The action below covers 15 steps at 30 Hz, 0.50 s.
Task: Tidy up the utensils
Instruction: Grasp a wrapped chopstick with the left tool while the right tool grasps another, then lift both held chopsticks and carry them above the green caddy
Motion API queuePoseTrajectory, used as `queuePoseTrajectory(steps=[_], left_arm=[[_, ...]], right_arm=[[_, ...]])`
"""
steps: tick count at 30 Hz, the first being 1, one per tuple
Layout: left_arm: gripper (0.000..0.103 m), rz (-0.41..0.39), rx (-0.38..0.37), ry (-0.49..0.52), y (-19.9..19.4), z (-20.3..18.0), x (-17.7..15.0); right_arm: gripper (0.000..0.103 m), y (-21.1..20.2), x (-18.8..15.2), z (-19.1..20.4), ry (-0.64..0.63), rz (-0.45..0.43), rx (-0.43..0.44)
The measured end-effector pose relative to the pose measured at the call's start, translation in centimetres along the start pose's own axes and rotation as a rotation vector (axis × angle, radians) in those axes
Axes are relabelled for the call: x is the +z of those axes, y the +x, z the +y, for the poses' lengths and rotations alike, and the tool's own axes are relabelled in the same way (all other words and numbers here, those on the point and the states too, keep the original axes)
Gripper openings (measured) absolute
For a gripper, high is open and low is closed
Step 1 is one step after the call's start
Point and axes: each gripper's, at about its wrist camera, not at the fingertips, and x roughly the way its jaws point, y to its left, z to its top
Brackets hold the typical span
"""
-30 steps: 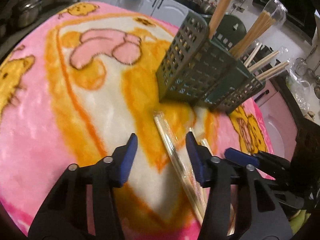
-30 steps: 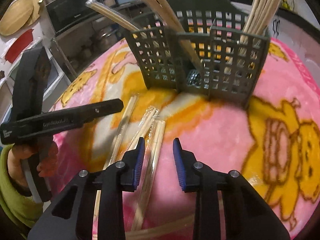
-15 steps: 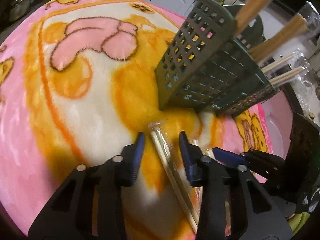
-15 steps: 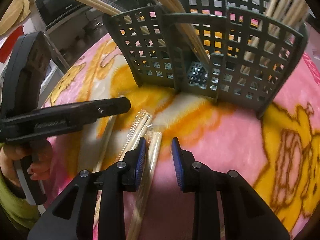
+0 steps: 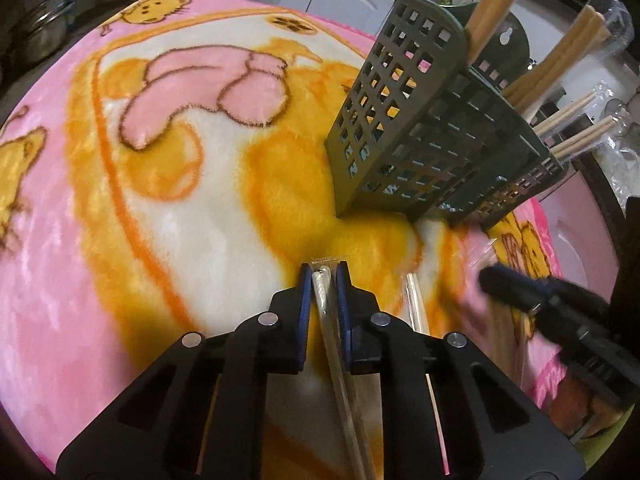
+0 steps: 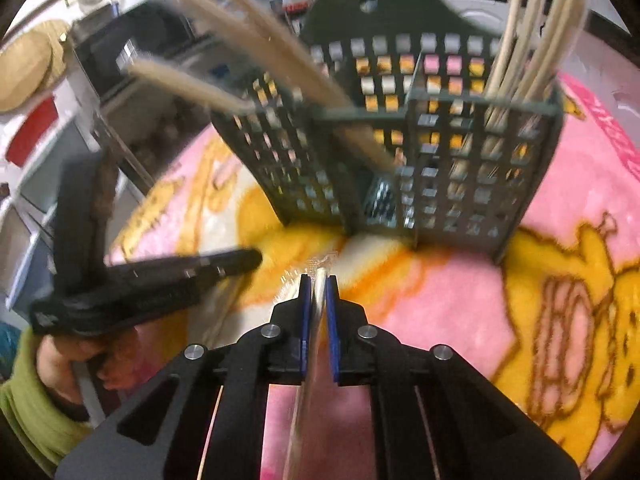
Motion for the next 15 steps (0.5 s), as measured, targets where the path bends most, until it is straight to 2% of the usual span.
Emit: queuePoseTrajectory(steps=[4, 15], left_arm=[[0.004, -0.033, -0.017, -0.005, -1.1, -0.1, -0.3], [0.003, -0.237, -0.079, 0.069, -8.2, -4.4, 1.4]], right_arm=[[0.006, -2.7, 0.8, 0.4, -0.015, -0.083, 0.011], [0.006, -9.9, 2.6, 0.5, -0.048, -0.309, -0.023]])
